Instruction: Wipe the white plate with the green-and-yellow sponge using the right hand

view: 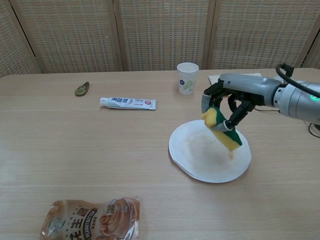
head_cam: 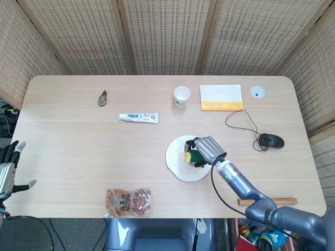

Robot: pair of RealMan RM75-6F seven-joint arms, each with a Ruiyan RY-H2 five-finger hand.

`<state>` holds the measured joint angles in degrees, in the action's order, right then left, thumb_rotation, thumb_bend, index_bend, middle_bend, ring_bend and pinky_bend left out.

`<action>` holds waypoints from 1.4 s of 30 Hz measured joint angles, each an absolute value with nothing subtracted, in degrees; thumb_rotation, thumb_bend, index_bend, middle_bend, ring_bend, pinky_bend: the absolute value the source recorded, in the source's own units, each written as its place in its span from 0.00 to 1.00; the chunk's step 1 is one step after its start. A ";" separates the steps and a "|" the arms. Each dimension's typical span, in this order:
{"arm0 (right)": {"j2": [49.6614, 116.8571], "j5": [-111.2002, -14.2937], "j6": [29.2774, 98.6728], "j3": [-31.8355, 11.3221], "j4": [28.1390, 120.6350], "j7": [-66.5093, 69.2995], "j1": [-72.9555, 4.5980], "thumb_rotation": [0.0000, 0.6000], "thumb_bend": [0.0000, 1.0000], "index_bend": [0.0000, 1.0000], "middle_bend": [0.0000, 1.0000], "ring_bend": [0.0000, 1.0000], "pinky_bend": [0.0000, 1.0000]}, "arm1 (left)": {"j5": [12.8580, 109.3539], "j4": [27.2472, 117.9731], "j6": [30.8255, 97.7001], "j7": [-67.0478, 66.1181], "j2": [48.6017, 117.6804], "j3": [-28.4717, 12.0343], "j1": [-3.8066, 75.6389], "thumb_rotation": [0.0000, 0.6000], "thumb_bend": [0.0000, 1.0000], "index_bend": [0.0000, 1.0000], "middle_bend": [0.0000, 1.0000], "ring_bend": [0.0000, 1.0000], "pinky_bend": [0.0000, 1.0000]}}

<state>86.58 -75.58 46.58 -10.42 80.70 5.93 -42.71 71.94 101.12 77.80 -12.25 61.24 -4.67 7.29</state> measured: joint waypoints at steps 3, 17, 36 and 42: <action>87.86 -73.61 45.31 -9.95 80.07 4.38 -43.05 1.00 0.28 0.50 0.48 0.40 0.67 | 71.96 101.15 77.79 -12.03 61.09 -4.66 7.35 1.00 0.00 0.00 0.00 0.00 0.00; 93.01 -70.70 44.54 -8.48 73.62 2.66 -42.90 1.00 0.28 0.50 0.48 0.40 0.67 | 71.62 100.87 77.17 -11.74 60.99 -4.47 7.71 1.00 0.00 0.00 0.00 0.00 0.00; 95.98 -69.85 42.32 -7.36 68.03 3.58 -42.47 1.00 0.29 0.51 0.48 0.40 0.67 | 71.71 101.08 77.10 -11.95 61.09 -3.96 7.88 1.00 0.00 0.00 0.00 0.00 0.00; 96.10 -70.33 42.81 -7.30 67.75 3.83 -42.17 1.00 0.29 0.51 0.48 0.40 0.67 | 72.01 101.19 77.27 -11.78 61.01 -3.81 7.80 1.00 0.00 0.00 0.00 0.00 0.00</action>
